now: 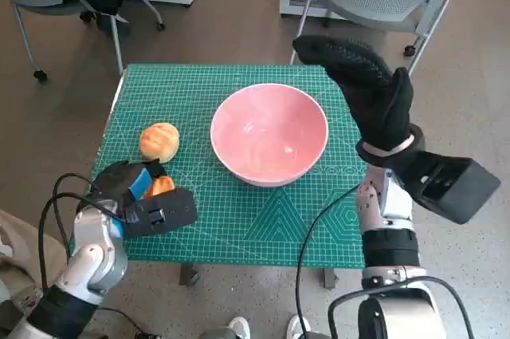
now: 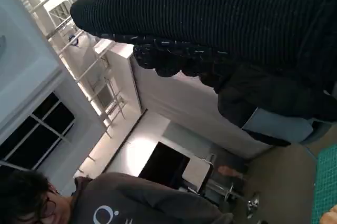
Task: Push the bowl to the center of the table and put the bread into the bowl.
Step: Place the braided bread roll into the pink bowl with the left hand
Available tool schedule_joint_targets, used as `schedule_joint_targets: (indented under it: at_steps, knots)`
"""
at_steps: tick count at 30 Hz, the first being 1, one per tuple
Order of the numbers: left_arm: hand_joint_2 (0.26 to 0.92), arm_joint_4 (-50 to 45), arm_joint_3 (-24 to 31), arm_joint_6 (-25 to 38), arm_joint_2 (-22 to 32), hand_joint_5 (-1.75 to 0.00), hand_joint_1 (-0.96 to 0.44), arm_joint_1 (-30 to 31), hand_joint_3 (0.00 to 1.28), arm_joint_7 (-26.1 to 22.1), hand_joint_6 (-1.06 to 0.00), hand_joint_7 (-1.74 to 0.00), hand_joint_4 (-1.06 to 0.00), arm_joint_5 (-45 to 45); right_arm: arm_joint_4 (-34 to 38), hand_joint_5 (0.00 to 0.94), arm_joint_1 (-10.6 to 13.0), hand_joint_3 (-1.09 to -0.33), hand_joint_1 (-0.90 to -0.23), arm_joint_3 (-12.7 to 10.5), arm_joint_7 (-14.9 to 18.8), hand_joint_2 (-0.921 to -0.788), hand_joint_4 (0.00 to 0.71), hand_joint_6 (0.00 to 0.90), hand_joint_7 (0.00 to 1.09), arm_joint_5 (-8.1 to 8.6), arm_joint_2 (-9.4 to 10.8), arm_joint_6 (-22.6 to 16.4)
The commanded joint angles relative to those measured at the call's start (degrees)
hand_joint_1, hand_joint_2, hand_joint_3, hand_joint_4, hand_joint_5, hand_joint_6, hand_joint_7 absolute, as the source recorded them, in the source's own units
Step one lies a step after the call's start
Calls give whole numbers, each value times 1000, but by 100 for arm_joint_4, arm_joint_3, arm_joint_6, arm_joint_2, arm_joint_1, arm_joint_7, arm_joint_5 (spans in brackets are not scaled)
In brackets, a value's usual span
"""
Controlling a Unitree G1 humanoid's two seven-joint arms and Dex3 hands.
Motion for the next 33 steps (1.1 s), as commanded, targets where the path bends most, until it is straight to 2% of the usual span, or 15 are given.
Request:
schedule_joint_targets:
  at_steps: [1,14,19,24,33]
  knots:
    - [639,-255,116,-59,34,-1575,6,230,654,-94,-616,-1106,-566,-53,-25,0,167,-832,-713,16,-7,-921,62,-1,255,17,-23,85]
    - [634,-1364,576,-55,151,-1481,5,407,605,-425,-671,-1041,-641,-33,12,0,147,-832,-713,5,-16,-921,62,-1,256,5,-32,88]
    - [704,-1855,762,5,190,-1398,3,318,443,-674,-721,-948,-678,4,57,0,125,-832,-712,-6,-2,-921,62,-1,256,8,-40,78]
    - [751,-2297,918,104,204,-1356,4,62,338,-919,-754,-884,-701,85,86,0,105,-832,-713,-11,4,-921,62,-1,256,8,-41,73]
    - [755,-2766,1086,164,145,-1290,3,-596,305,-1132,-770,-873,-746,211,142,1,63,-832,-712,-20,25,-921,63,-1,258,13,-42,69]
